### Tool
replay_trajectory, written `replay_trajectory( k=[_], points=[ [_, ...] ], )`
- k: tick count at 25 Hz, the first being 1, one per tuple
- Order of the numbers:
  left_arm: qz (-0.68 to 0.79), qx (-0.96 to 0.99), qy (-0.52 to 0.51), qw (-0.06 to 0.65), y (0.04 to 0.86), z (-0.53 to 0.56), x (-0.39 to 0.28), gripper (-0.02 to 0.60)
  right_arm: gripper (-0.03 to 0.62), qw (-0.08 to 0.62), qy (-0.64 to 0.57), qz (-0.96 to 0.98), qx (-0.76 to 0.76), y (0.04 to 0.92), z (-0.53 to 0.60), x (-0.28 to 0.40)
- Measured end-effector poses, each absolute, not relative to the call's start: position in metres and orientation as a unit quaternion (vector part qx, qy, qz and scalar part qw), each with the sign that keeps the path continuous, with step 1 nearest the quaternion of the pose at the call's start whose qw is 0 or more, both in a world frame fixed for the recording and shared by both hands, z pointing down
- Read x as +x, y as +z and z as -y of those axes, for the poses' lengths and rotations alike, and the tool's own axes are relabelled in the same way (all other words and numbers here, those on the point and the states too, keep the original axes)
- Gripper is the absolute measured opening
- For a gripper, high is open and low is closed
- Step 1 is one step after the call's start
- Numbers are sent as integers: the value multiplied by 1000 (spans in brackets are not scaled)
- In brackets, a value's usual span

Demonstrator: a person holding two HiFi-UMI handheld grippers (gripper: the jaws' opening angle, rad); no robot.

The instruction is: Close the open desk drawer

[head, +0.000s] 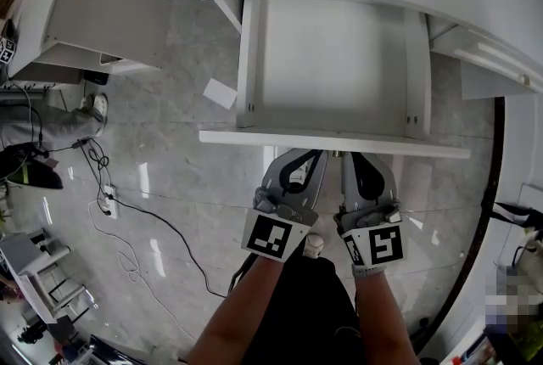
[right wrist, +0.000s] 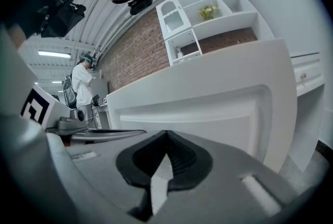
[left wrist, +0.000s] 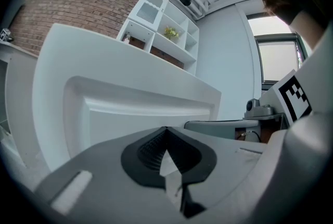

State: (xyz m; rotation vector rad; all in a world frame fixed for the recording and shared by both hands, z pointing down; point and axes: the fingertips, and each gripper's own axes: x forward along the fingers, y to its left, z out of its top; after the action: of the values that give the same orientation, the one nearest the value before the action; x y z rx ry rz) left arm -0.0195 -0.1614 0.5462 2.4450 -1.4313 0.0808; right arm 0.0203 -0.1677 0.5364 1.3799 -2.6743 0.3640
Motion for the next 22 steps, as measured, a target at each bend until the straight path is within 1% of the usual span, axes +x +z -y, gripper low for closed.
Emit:
replay_trajectory(
  k=[22],
  points=[
    [506, 845, 36, 171, 545, 223, -27, 2, -2, 46, 152, 874, 460, 536, 229, 13]
  ],
)
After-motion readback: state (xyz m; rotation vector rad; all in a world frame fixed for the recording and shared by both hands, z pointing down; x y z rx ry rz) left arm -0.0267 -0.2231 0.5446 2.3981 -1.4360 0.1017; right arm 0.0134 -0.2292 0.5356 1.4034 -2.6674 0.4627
